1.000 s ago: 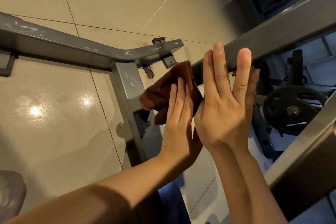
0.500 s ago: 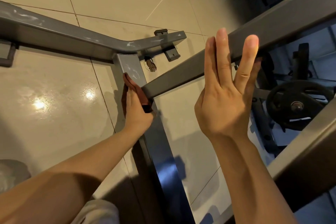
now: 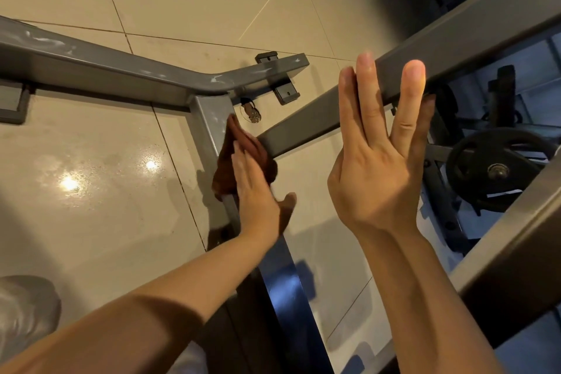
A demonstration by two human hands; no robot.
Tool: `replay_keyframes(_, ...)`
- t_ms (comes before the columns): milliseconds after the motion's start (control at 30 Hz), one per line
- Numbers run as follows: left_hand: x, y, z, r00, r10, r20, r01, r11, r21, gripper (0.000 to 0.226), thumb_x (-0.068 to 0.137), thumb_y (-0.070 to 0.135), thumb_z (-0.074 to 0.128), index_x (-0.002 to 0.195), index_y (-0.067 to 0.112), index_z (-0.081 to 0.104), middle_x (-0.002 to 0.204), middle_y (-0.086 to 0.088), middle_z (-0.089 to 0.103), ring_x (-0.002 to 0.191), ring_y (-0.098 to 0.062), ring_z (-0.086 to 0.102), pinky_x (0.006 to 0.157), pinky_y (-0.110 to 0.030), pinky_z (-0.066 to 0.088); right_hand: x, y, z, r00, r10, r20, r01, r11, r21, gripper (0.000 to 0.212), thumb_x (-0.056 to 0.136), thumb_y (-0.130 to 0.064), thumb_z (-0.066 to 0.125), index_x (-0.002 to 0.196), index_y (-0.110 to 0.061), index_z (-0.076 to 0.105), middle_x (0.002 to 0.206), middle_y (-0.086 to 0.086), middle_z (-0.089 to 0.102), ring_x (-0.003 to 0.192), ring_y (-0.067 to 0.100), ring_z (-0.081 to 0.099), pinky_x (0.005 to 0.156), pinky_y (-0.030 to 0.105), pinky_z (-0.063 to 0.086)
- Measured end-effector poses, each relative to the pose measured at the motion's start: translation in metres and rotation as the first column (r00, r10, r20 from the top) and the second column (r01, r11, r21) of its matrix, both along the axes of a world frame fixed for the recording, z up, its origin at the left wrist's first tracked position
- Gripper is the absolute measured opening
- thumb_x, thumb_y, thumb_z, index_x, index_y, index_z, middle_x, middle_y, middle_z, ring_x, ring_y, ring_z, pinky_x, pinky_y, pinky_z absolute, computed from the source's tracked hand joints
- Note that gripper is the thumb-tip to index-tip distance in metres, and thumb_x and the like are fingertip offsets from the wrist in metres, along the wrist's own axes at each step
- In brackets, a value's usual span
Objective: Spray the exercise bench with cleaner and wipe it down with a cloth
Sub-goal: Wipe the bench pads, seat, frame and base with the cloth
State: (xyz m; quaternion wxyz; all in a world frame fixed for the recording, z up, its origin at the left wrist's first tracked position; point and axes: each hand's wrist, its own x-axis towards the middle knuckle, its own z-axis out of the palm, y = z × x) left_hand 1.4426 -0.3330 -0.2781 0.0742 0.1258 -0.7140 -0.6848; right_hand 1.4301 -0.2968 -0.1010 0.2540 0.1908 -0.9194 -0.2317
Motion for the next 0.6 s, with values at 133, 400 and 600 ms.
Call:
replay_keyframes(133,-0.011,-0.010,-0.027,0.915,-0.122,0.385,0.066,0.986,0.155,0.116,0.081,0.010,0.074,0.152,0.024,-0.016,0.163,0.002,-0.007,0.149,-0.020,0.000,0.121,-0.044,0.006,0.003,-0.004,-0.008,0.996,-0.084,-0.012,0.085,0.994,0.069,0.072,0.096,0.005,0.037,0.157,-0.018,0.008,0.164,0.002,0.007,0.135,0.017,-0.040,0.118,0.046,-0.007)
replay_keyframes(400,0.005,-0.017,-0.040,0.879,-0.188,0.438,0.127,0.978,0.166,0.109,0.077,0.014,0.079,0.155,0.024,0.004,0.160,-0.005,0.019,0.144,-0.027,0.025,0.117,-0.048,0.027,0.006,-0.004,-0.006,0.998,-0.062,-0.010,0.062,0.994,0.091,0.065,0.096,0.003,0.036,0.156,-0.015,0.018,0.163,0.005,0.014,0.139,0.018,-0.032,0.118,0.043,-0.014)
replay_keyframes(600,0.045,-0.007,-0.033,0.823,-0.337,0.456,0.292,0.941,0.169,0.115,0.077,0.018,0.080,0.154,0.018,-0.006,0.163,-0.002,-0.005,0.149,-0.023,0.005,0.121,-0.041,0.012,0.025,0.009,-0.046,0.993,0.016,0.113,-0.029,0.993,0.116,0.064,0.092,0.002,0.035,0.154,-0.013,0.026,0.162,0.005,0.013,0.149,0.020,-0.010,0.120,0.046,-0.010)
